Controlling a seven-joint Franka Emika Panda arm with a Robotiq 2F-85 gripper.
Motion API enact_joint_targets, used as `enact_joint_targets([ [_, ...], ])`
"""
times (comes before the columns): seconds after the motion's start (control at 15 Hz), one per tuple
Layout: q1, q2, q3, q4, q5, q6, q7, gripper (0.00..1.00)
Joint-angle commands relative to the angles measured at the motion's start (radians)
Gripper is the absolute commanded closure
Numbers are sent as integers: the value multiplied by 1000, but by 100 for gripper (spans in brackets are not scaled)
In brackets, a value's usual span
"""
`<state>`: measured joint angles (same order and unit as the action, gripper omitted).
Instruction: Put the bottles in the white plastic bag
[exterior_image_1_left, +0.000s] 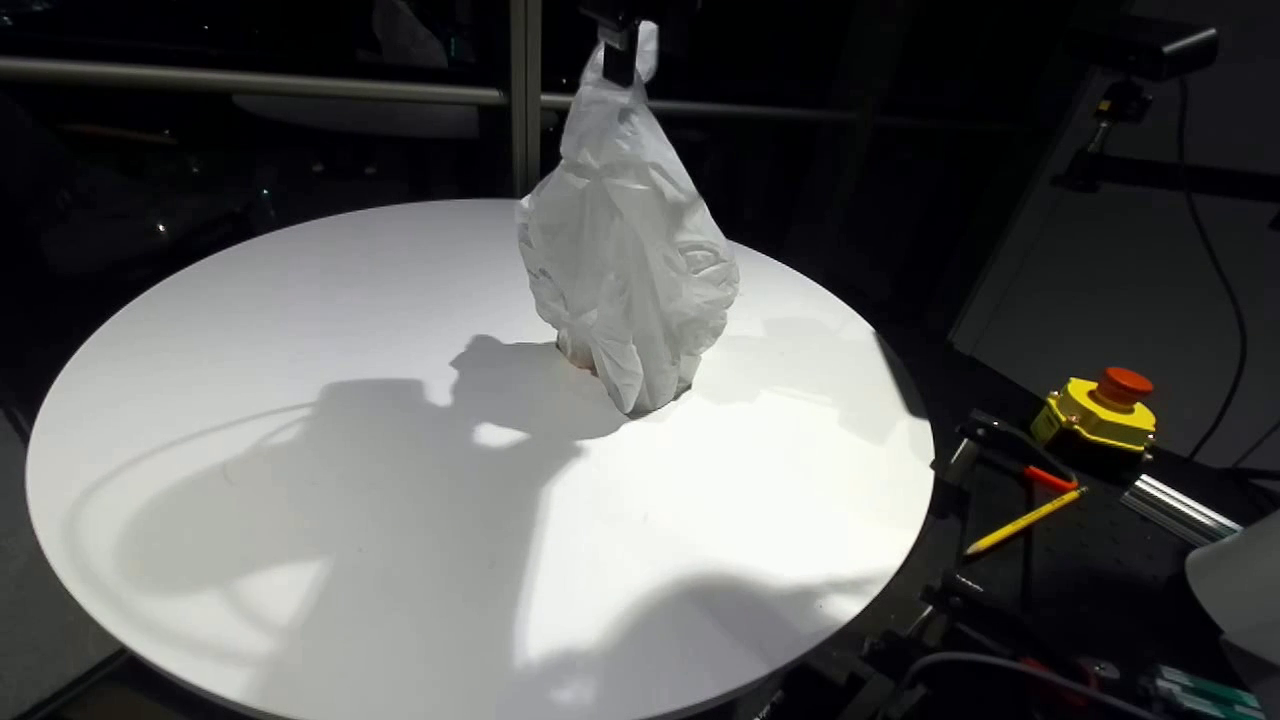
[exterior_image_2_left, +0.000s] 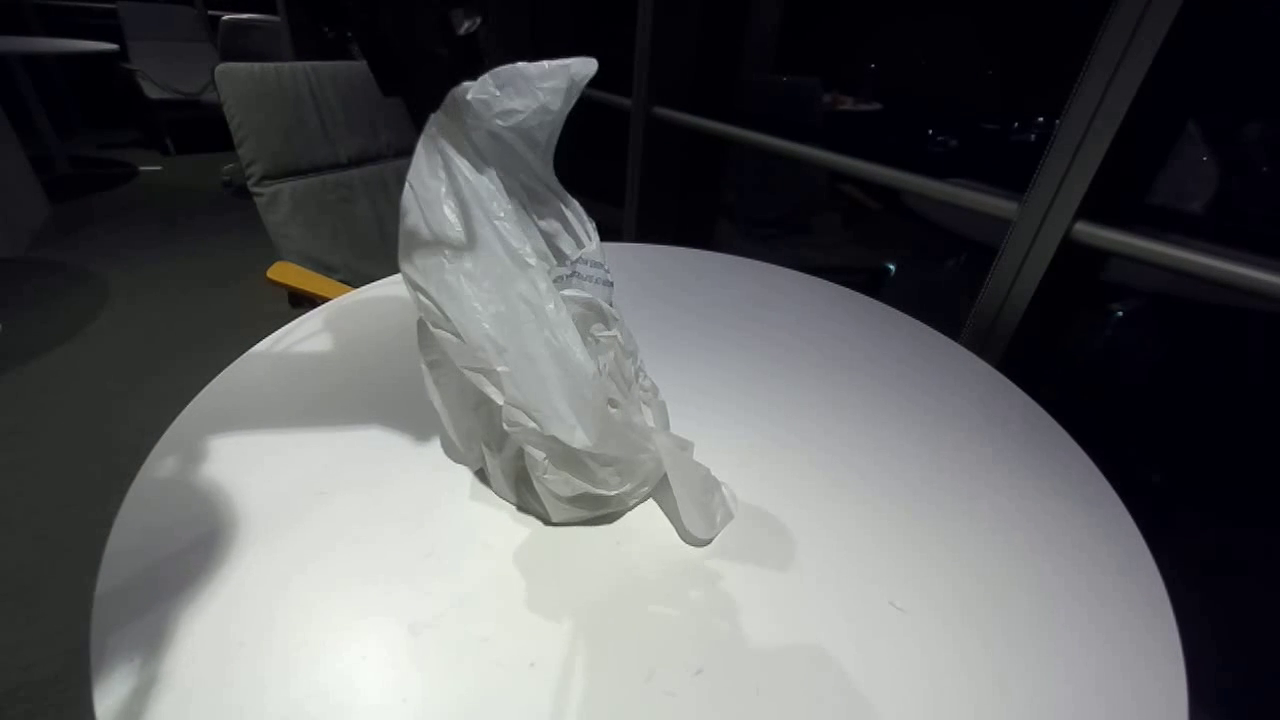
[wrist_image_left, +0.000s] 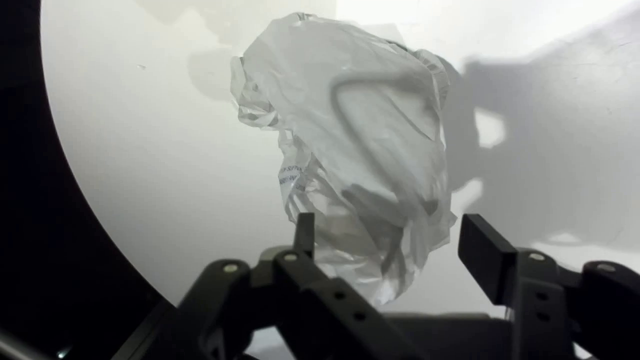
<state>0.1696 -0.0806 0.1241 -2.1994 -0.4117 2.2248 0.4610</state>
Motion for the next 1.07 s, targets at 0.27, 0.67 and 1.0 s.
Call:
enact_joint_targets([
  [0.27,-65,-148,-37,63,267,-124,-107,0],
  [0.67,-150,64,-131,107,511,-137,-157,0],
  [1.0,-202,288,-173,142,592,-81,-80,0],
])
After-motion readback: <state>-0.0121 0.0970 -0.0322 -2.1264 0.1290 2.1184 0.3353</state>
